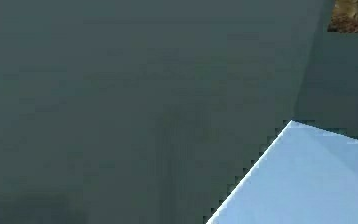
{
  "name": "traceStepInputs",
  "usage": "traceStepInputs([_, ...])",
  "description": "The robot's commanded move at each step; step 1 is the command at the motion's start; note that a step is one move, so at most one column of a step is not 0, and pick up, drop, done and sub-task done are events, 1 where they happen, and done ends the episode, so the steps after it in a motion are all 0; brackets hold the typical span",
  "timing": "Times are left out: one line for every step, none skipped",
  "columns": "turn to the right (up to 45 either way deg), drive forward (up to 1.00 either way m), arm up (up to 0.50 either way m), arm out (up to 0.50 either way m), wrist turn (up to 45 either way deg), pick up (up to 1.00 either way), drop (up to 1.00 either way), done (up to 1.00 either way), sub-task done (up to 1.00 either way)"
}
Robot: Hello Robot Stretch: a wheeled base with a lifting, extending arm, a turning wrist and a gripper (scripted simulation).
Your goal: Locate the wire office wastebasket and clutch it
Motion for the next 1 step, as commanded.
traceStepInputs([45.0, 0.00, 0.00, 0.00, 0.0, 0.00, 0.00, 0.00, 0.00])
